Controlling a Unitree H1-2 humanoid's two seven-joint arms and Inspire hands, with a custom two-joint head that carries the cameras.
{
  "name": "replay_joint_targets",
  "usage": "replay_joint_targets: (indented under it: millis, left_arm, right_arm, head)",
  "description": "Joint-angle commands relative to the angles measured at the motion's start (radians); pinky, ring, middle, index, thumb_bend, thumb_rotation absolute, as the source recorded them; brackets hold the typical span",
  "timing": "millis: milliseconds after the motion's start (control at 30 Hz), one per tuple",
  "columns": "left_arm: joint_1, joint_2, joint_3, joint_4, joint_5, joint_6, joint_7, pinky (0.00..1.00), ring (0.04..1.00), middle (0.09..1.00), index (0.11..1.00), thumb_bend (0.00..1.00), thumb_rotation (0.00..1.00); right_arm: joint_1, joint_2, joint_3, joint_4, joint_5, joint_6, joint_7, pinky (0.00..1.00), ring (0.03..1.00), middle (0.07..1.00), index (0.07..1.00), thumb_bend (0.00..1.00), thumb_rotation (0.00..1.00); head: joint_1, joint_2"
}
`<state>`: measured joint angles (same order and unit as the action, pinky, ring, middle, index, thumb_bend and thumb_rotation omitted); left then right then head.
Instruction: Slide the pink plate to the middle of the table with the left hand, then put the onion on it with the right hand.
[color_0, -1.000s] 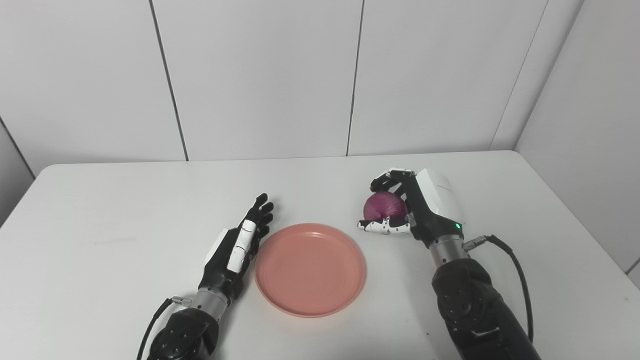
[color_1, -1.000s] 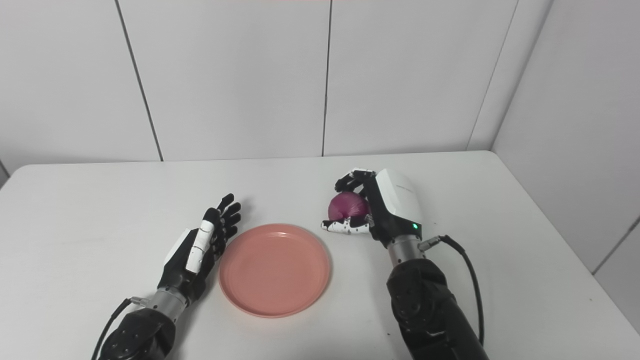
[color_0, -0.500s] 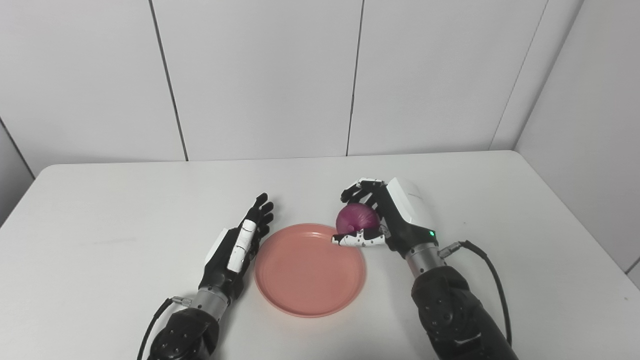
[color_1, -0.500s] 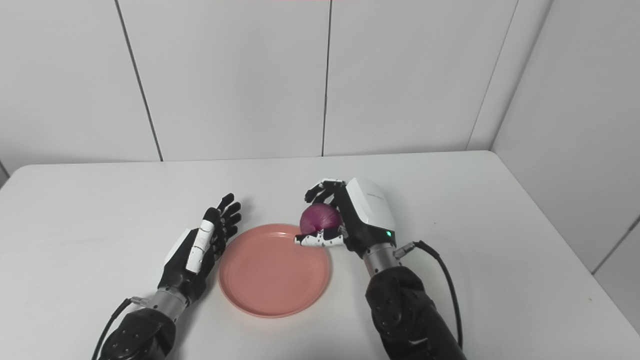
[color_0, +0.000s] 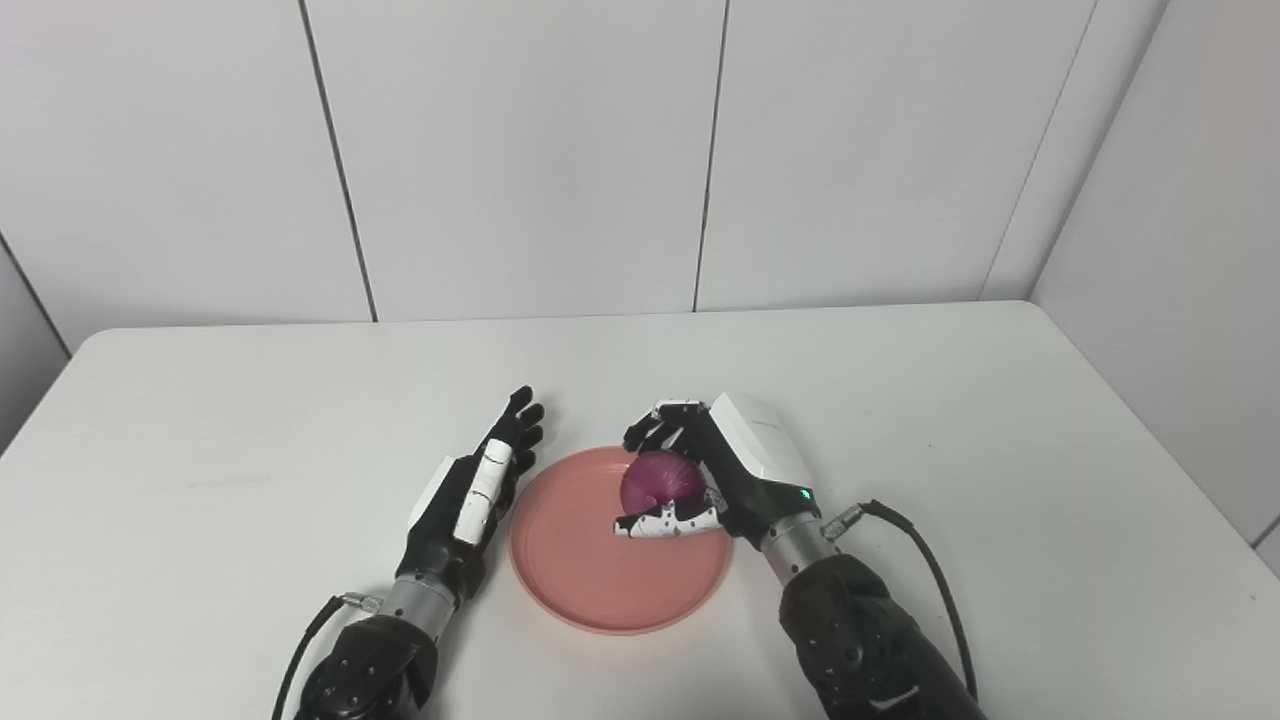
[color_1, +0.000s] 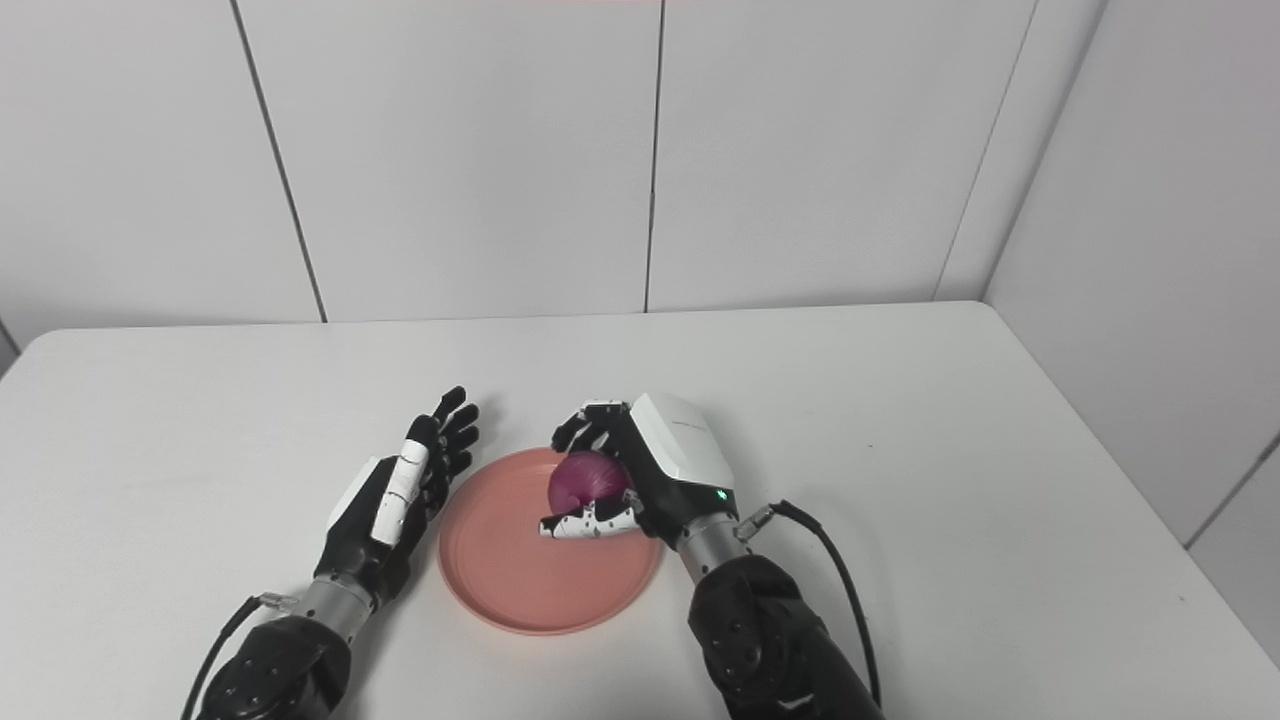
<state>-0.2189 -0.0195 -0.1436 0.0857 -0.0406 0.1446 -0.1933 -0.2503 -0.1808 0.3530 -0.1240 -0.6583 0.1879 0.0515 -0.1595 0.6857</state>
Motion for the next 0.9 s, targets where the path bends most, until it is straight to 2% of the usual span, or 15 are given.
replay_joint_targets:
  millis: [0, 133, 233, 633, 800, 867]
  left_arm:
    - [-0.045, -0.011, 0.0, -0.017, 0.006, -0.036, 0.008, 1.0, 0.993, 0.987, 0.988, 0.82, 1.0]
    - [-0.046, -0.013, 0.003, -0.016, 0.003, -0.032, 0.008, 1.0, 0.993, 0.986, 0.987, 0.82, 1.0]
    - [-0.046, -0.011, 0.003, -0.015, 0.005, -0.035, 0.008, 1.0, 0.992, 0.984, 0.986, 0.82, 1.0]
    - [-0.047, -0.017, 0.005, -0.014, -0.004, -0.041, 0.006, 1.0, 0.989, 0.987, 0.989, 0.81, 1.0]
    - [-0.048, -0.017, 0.006, -0.011, -0.007, -0.04, 0.003, 1.0, 0.99, 0.99, 0.992, 0.81, 1.0]
    - [-0.047, -0.016, 0.004, -0.013, -0.002, -0.038, 0.005, 1.0, 0.99, 0.99, 0.992, 0.81, 1.0]
  right_arm:
    - [-0.03, 0.007, 0.003, 0.002, 0.005, -0.082, -0.03, 0.24, 0.31, 0.476, 0.488, 0.53, 0.0]
    - [-0.033, 0.01, 0.009, 0.031, -0.002, -0.108, -0.032, 0.24, 0.309, 0.477, 0.487, 0.53, 0.0]
    - [-0.036, 0.011, 0.012, 0.054, -0.007, -0.12, -0.038, 0.25, 0.331, 0.443, 0.517, 0.52, 0.0]
    - [-0.027, 0.023, 0.009, 0.062, -0.017, -0.088, -0.016, 0.29, 0.374, 0.424, 0.539, 0.52, 0.0]
    - [-0.023, 0.029, 0.002, 0.046, -0.03, -0.063, -0.001, 0.39, 0.484, 0.465, 0.526, 0.52, 0.0]
    - [-0.018, 0.035, -0.008, 0.032, -0.017, -0.045, 0.016, 0.41, 0.507, 0.553, 0.502, 0.52, 0.1]
  head:
    - [0.004, -0.002]
    - [0.006, -0.002]
    - [0.006, -0.004]
    - [0.006, -0.004]
    - [0.007, -0.005]
    - [0.007, -0.005]
